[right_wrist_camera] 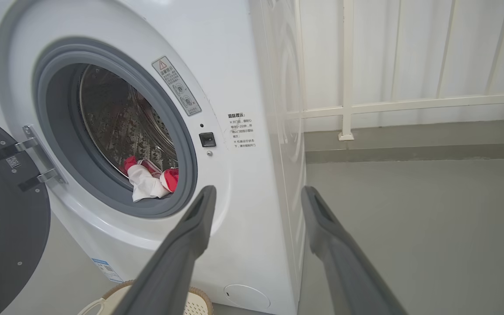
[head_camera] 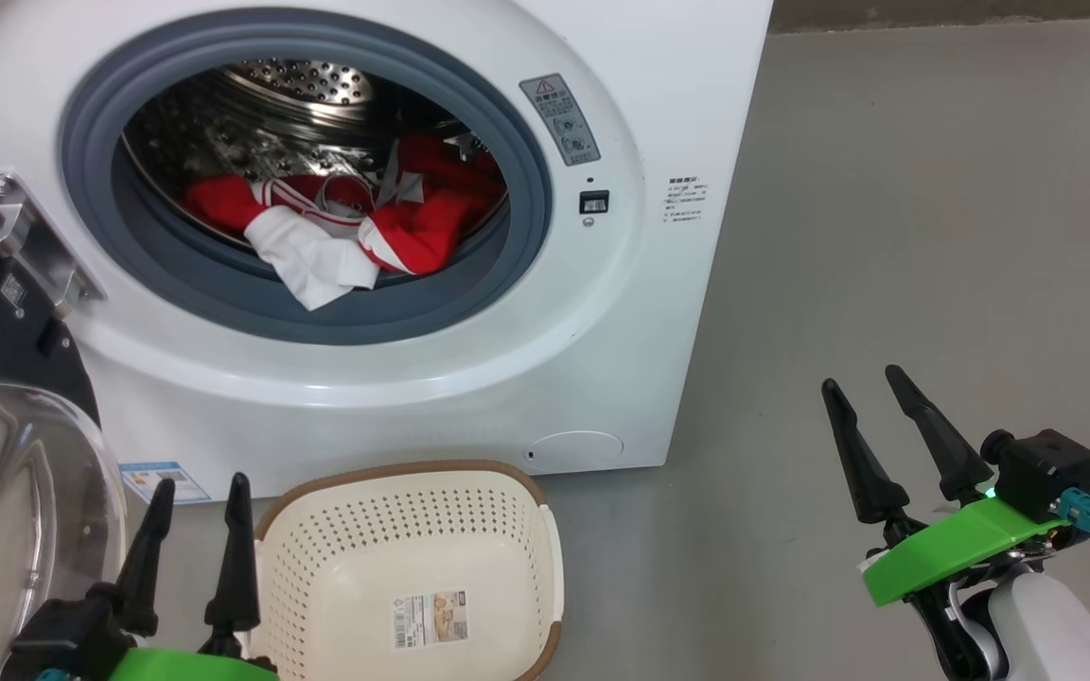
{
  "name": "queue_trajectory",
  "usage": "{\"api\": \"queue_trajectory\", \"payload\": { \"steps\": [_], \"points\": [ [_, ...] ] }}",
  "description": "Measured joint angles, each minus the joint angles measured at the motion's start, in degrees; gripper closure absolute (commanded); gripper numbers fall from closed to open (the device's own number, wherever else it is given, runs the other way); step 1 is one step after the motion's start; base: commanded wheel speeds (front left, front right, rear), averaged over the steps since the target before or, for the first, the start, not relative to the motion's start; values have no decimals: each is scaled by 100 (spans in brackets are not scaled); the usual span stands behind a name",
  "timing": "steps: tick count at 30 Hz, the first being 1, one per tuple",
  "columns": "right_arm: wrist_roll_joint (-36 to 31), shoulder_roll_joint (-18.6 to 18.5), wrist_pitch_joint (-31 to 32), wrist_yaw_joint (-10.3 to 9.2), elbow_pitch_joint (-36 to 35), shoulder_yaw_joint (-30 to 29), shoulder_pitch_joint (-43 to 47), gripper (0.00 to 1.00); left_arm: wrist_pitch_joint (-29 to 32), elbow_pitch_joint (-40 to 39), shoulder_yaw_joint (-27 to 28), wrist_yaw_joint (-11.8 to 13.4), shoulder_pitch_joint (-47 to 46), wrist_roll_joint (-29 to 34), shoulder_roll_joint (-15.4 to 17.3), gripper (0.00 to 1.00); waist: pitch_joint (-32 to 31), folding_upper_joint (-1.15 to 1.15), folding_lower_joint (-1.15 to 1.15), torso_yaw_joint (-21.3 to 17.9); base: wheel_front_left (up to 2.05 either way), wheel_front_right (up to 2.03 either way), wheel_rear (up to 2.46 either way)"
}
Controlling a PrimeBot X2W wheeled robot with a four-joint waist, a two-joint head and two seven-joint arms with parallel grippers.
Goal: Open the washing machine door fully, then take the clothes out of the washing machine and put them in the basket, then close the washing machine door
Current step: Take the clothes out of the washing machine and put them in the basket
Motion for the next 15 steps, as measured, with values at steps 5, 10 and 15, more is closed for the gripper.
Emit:
{"api": "queue_trajectory", "payload": {
  "steps": [5, 10, 15],
  "points": [
    [1, -1, 0, 0, 0, 1, 0, 0, 0, 26, 15, -7, 1, 45, -11, 0, 9, 0, 0, 17, 0, 0, 0],
    [1, -2, 0, 0, 0, 1, 0, 0, 0, 33, 30, -7, 0, 48, -22, 0, 26, 0, 0, 25, 0, 0, 0],
    [1, -2, 0, 0, 0, 1, 0, 0, 0, 36, 45, -9, 0, 88, -32, 0, 43, 0, 0, 27, 0, 0, 0]
  ]
}}
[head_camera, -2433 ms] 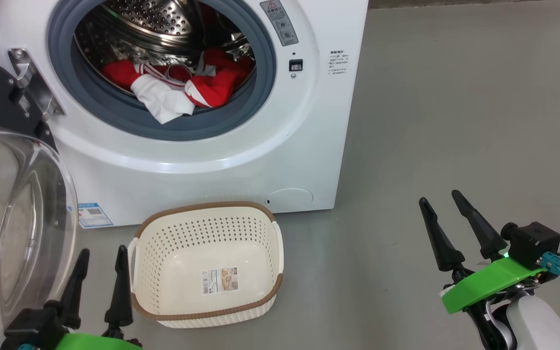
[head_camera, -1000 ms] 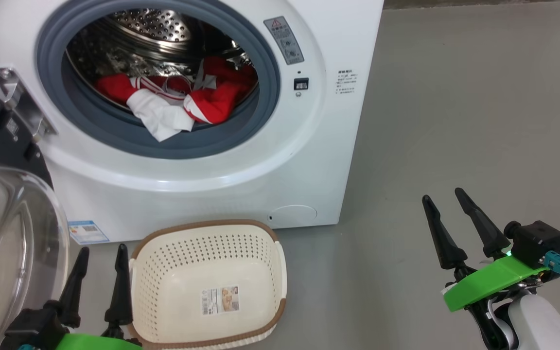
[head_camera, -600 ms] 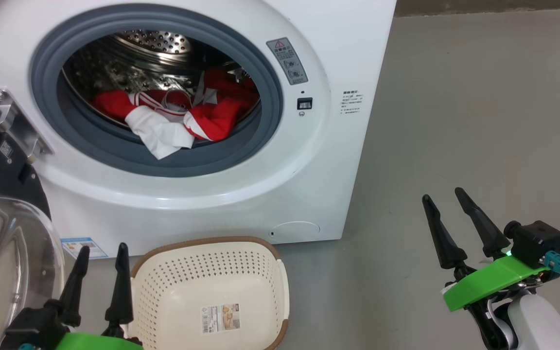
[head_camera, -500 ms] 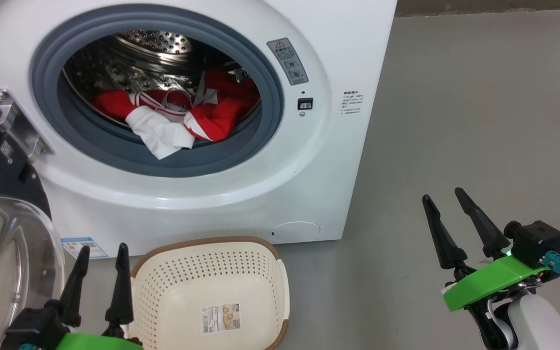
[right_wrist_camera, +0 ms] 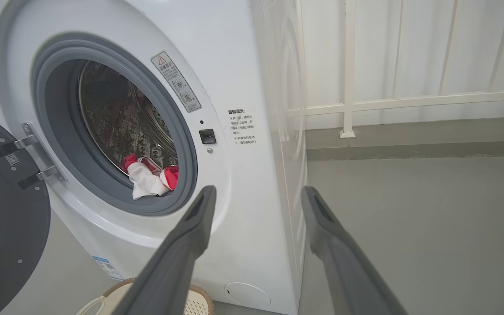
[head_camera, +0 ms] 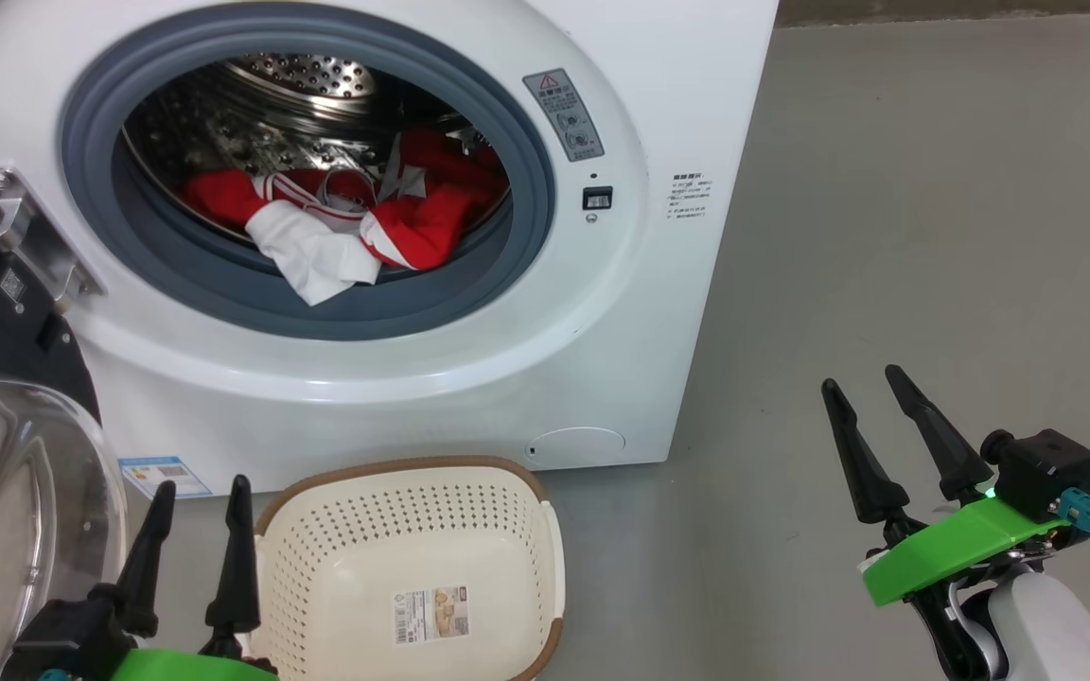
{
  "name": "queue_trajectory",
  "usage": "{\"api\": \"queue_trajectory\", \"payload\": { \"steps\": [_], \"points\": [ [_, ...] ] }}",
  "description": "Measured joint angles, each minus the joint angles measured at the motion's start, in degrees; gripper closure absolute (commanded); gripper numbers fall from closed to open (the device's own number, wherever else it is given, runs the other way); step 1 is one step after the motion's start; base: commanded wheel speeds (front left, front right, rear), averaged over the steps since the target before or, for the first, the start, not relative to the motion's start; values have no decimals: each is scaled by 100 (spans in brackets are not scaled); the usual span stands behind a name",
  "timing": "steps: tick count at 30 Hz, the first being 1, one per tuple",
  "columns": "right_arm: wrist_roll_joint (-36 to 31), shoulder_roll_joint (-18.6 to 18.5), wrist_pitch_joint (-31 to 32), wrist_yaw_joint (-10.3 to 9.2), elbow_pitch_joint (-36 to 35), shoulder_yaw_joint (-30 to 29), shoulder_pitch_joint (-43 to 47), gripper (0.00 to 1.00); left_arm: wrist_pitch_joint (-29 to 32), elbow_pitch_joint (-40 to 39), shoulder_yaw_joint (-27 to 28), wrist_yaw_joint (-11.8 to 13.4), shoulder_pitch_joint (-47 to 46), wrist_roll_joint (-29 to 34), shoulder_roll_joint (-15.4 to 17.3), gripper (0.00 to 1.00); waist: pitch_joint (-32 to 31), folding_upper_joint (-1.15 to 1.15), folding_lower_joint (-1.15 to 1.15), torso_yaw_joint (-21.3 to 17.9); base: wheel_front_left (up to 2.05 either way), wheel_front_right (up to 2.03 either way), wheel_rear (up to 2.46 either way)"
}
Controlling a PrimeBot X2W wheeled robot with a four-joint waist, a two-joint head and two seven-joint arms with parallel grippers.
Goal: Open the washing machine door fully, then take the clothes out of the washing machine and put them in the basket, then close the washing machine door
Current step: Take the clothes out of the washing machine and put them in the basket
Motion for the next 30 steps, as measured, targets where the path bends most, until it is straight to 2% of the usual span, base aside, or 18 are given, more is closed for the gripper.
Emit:
{"api": "queue_trajectory", "payload": {
  "steps": [30],
  "points": [
    [-9, -4, 0, 0, -1, 13, -2, 0, 0, 2, 33, -47, -2, 53, -45, 0, 75, 0, 0, 1, 0, 0, 0]
  ]
}}
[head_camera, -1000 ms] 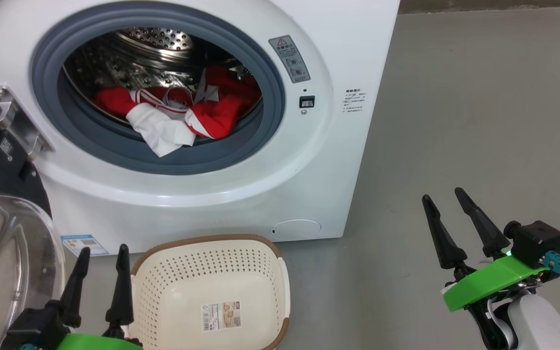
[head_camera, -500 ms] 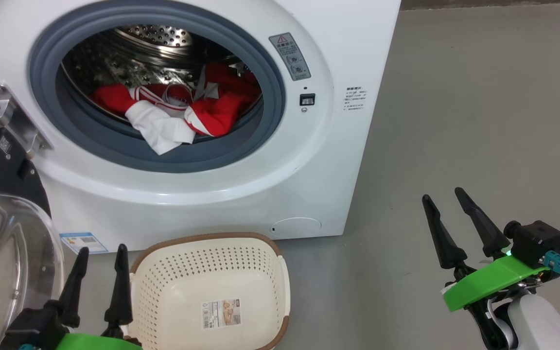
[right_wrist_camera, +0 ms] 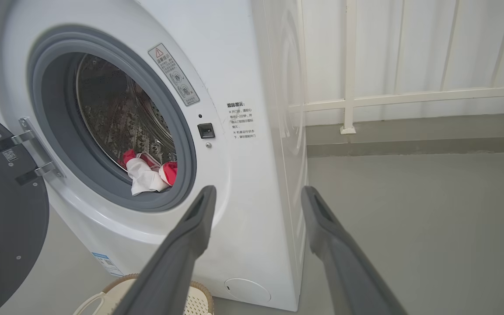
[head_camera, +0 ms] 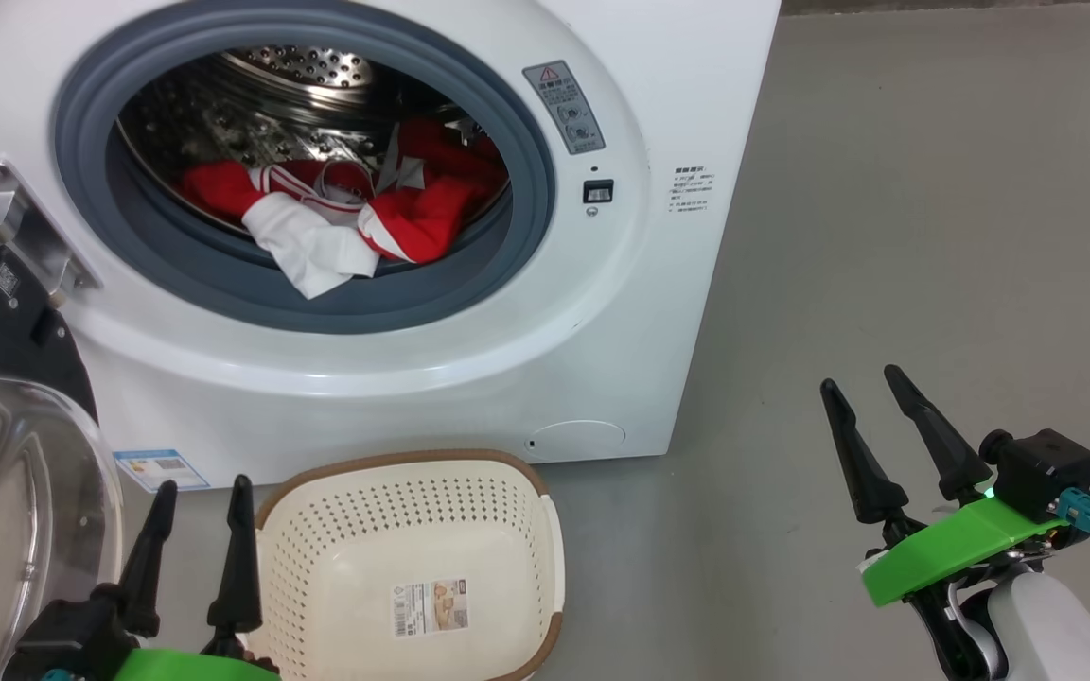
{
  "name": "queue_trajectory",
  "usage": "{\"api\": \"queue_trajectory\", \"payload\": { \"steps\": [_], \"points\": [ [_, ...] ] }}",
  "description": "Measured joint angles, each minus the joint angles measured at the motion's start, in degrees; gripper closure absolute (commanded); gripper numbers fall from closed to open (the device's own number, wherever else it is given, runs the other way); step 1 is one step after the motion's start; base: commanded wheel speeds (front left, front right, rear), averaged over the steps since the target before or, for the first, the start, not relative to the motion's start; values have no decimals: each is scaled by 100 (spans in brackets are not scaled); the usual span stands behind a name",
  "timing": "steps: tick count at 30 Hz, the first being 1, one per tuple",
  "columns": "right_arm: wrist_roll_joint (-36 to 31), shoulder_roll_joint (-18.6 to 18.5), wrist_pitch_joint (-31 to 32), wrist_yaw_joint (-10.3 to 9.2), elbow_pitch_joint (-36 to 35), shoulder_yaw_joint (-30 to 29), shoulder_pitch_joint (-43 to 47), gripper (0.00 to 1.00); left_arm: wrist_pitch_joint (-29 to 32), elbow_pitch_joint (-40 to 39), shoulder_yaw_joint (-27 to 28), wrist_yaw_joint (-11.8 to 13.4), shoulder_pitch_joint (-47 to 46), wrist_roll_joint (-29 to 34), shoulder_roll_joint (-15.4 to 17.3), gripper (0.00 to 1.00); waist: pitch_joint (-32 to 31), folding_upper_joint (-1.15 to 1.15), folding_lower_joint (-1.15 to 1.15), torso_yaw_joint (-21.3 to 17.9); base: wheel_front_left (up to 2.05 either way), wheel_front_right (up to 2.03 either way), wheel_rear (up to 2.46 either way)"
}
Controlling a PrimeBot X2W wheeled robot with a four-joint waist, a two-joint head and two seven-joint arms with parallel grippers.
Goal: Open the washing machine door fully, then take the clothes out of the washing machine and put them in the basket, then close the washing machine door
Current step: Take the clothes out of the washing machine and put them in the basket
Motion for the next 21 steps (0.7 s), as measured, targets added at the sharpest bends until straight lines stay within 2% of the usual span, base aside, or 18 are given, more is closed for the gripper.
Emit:
{"api": "queue_trajectory", "payload": {
  "steps": [21],
  "points": [
    [-19, 14, 0, 0, -97, -36, -44, 0, 0, 0, 10, -1, -319, 57, 0, 0, 370, 0, 0, -99, 0, 0, 0]
  ]
}}
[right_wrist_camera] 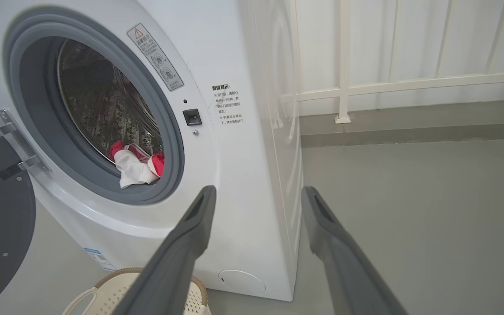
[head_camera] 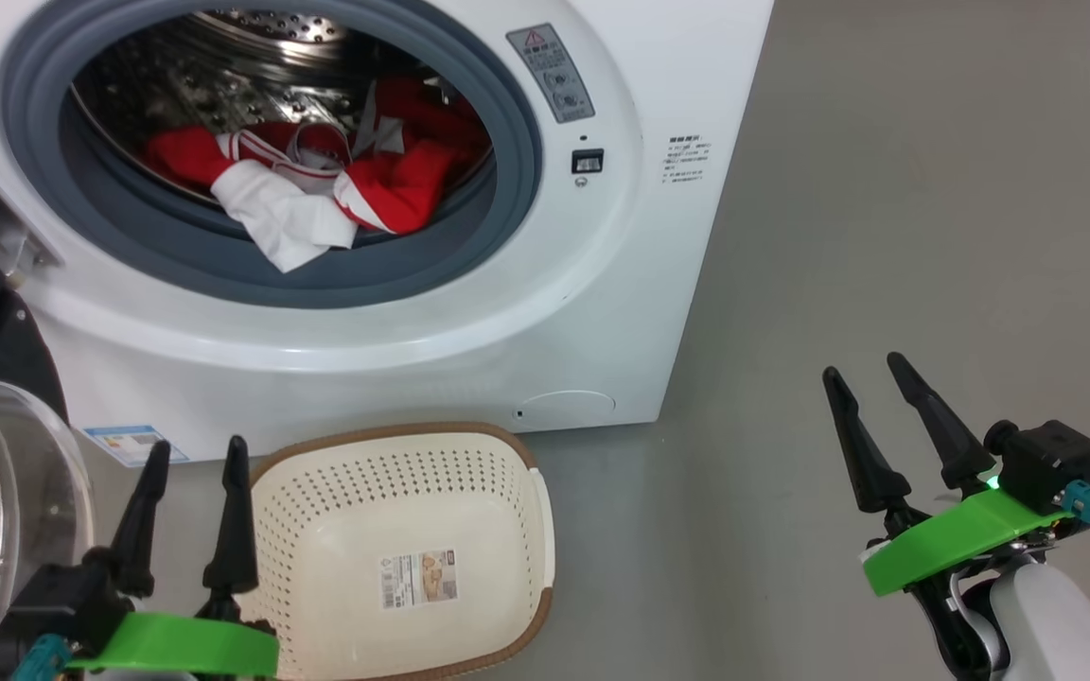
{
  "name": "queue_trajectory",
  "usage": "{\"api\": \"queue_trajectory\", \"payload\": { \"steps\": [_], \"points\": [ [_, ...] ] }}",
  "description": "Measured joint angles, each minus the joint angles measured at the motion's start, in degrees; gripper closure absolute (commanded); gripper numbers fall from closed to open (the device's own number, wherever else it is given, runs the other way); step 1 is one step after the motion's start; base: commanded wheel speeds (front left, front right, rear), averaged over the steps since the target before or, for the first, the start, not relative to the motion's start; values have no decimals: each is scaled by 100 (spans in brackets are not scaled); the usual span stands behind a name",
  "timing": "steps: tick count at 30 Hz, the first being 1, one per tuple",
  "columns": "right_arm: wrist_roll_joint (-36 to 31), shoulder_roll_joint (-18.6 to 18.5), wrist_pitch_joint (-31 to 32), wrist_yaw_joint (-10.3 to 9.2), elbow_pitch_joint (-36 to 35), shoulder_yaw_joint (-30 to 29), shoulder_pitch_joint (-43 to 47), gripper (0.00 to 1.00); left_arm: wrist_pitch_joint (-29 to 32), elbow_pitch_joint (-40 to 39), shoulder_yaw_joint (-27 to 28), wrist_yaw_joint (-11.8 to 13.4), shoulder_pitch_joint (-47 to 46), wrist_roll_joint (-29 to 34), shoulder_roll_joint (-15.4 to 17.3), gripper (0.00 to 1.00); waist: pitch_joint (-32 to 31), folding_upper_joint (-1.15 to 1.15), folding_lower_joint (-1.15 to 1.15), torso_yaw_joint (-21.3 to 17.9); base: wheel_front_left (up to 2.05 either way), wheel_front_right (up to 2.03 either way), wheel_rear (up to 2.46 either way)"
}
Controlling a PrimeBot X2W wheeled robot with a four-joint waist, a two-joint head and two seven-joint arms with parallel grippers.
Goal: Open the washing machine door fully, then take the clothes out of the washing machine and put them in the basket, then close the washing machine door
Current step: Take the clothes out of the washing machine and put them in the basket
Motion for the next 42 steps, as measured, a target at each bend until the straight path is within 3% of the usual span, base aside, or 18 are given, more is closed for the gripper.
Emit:
{"api": "queue_trajectory", "payload": {
  "steps": [19, 42],
  "points": [
    [-87, 96, -1, 0, -220, -200, -578, 0, 111, 673, -82, 9, -1487, 40, 124, 0, 866, 0, 0, -123, 0, 0, 0],
    [-129, 349, -1, 0, -432, -234, -1052, 0, 676, 2592, -358, 0, -4398, -335, 516, 0, 2026, 0, 0, -480, 0, 0, 0]
  ]
}}
